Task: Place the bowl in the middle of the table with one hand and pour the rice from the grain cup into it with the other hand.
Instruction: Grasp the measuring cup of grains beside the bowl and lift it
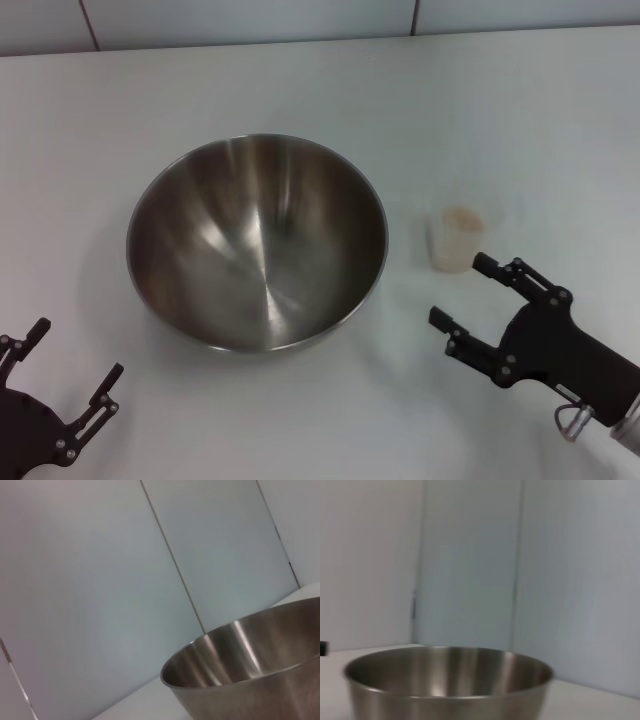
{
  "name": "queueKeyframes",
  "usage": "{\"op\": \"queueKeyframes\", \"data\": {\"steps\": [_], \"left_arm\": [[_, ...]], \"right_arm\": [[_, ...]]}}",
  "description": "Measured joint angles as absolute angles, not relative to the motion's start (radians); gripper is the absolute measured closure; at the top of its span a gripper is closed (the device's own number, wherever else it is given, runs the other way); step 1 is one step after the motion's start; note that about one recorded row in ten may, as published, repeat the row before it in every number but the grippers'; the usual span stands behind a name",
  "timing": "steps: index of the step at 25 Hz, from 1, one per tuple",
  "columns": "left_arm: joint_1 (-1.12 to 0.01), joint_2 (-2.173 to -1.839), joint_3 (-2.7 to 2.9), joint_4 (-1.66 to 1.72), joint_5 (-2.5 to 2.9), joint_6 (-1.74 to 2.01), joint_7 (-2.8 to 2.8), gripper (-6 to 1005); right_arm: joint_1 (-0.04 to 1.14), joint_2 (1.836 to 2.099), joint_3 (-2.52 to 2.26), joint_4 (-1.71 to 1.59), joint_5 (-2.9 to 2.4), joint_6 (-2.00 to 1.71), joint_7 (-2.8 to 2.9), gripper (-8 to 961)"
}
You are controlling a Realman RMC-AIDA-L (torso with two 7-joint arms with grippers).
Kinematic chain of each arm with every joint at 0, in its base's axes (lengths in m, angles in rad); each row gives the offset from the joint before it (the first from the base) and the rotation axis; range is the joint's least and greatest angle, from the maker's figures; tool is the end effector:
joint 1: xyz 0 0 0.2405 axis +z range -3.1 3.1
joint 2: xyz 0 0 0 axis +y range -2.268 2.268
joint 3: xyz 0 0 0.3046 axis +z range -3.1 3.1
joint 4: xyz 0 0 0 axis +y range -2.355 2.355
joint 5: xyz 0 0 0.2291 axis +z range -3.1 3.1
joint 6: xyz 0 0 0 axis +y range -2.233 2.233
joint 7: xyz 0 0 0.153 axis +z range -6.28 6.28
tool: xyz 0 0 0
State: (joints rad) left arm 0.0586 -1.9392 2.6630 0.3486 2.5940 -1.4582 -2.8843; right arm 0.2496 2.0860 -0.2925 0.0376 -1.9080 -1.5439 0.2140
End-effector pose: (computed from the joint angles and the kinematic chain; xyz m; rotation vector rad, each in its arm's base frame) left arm -0.4150 0.1411 -0.0733 -2.0180 -0.0920 -0.4925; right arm 0.3748 0.2205 -0.1091 -2.2168 0.3042 0.8265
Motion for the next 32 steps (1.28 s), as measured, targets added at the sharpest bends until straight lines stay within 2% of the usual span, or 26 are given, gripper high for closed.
{"op": "queueKeyframes", "data": {"steps": [4, 12, 32], "left_arm": [[0.058, -1.939, 2.664, 0.348, 2.594, -1.455, -2.884, 189], [0.049, -1.951, 2.664, 0.325, 2.592, -1.449, -2.883, 189], [0.044, -1.957, 2.665, 0.324, 2.591, -1.436, -2.882, 188]], "right_arm": [[0.183, 2.087, -0.171, 0.041, -1.908, -1.543, 0.15, 168], [0.134, 2.088, 0.046, 0.096, -1.908, -1.516, 0.002, 169], [0.202, 2.089, 0.198, 0.183, -1.917, -1.35, -0.096, 168]]}}
